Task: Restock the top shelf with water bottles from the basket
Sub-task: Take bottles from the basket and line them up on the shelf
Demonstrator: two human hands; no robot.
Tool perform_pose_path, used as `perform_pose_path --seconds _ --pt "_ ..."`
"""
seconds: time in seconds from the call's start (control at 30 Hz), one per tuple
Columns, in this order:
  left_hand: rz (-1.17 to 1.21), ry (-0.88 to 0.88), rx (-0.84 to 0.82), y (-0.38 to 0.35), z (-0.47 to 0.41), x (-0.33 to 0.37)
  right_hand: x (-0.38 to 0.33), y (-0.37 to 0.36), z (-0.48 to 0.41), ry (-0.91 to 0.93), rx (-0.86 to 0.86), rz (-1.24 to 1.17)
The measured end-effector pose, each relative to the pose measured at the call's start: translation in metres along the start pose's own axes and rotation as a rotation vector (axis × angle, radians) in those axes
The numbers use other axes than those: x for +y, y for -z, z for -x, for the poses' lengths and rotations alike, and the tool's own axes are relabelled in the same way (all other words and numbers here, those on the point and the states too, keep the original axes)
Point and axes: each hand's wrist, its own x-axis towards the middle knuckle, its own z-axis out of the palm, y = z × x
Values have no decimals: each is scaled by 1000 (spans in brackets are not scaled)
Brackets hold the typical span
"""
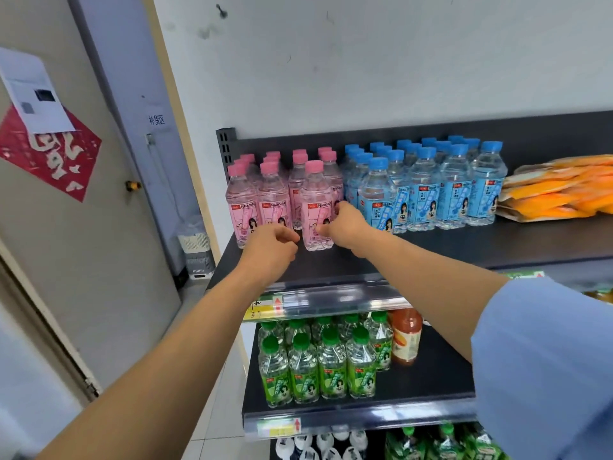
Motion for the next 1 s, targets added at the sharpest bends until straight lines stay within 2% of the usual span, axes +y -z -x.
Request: perform_pose_path --seconds 0.1,0.3,0.83,1.0 --pt "-3 4 -1 -3 -3 -2 4 -5 1 -21 16 106" --pt "0 -24 11 -4 -8 -1 3 -16 -10 -3 57 157" --pt "-13 -57 21 11 3 -3 -8 -32 -18 -19 142 174" --pt "14 -58 18 8 15 3 -13 -17 5 71 184 153"
